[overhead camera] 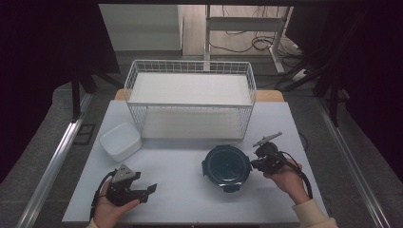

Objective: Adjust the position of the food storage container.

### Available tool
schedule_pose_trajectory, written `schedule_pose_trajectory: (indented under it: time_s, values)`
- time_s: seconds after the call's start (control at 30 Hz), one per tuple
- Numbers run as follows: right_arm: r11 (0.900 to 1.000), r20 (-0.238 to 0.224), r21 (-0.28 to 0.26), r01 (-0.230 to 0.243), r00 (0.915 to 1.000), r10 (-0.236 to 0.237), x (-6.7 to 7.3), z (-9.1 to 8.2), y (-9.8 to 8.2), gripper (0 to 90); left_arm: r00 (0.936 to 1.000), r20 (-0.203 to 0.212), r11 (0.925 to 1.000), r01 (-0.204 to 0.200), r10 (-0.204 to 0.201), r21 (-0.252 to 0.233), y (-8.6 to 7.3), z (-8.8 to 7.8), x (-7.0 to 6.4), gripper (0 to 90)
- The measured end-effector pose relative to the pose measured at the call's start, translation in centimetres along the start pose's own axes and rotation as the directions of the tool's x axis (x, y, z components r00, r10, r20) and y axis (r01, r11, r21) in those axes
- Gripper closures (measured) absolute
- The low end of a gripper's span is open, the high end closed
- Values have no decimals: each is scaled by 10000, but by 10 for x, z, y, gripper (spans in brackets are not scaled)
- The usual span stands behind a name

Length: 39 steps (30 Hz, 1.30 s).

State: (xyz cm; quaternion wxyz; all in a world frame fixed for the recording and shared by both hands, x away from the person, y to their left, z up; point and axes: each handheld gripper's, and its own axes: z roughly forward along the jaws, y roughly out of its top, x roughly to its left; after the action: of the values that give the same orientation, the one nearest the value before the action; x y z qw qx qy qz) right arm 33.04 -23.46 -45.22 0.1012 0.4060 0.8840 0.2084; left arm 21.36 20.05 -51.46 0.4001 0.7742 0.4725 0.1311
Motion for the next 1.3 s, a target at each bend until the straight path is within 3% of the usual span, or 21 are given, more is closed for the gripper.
schedule_pose_trajectory:
  time_s: [0.2,0.93,1.3]
  values:
    - [9990,-351,-46,440,9984,-442,17,3,7,895,10000,-44,9991,-12,10,-430,5,-11,0,211]
    - [9957,-758,-242,891,9930,-907,42,14,23,895,9999,-95,9979,108,-114,-638,7,-16,4,212]
    - [9913,-1324,-416,1252,9827,-1296,60,21,32,895,9998,-144,9973,154,-165,-719,7,-18,6,213]
